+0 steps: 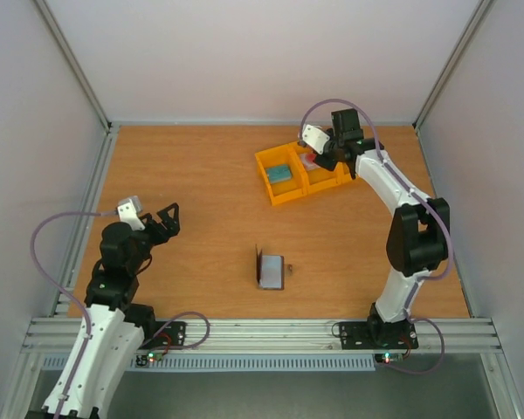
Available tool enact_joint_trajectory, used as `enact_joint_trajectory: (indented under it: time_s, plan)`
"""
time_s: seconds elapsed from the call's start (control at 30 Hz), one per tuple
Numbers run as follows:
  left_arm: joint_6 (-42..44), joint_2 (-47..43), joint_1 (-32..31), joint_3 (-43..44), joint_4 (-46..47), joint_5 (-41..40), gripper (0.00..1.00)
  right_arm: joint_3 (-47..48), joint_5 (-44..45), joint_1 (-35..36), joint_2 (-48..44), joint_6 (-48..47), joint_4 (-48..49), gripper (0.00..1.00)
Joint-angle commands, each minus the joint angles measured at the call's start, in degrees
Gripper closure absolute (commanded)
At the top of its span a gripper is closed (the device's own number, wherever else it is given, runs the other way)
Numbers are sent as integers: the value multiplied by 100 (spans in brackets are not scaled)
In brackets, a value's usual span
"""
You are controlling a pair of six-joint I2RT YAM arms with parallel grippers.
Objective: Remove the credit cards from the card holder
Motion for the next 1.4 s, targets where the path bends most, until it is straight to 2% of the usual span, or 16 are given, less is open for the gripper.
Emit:
enact_joint_trajectory:
  time_s: [0.0, 0.13, 0.53, 0.93, 1.37]
  plan:
    - [1721, -58, 35, -93, 147, -144, 0, 466, -68, -56, 410, -562, -272, 99]
    - [1807, -308, 35, -504, 716, 143, 1, 694, 207, -105, 854, -947, -190, 99]
    - [1964, -307, 35, -766, 983, 226, 1, 826, 474, -183, 1477, -2305, 554, 99]
    - [1840, -67, 35, -802, 1115, 326, 1, 791, 457, -191, 1857, -2489, 1090, 99]
    - [1778, -62, 35, -813, 1134, 379, 1, 796, 505, -157, 2153, -2716, 1099, 99]
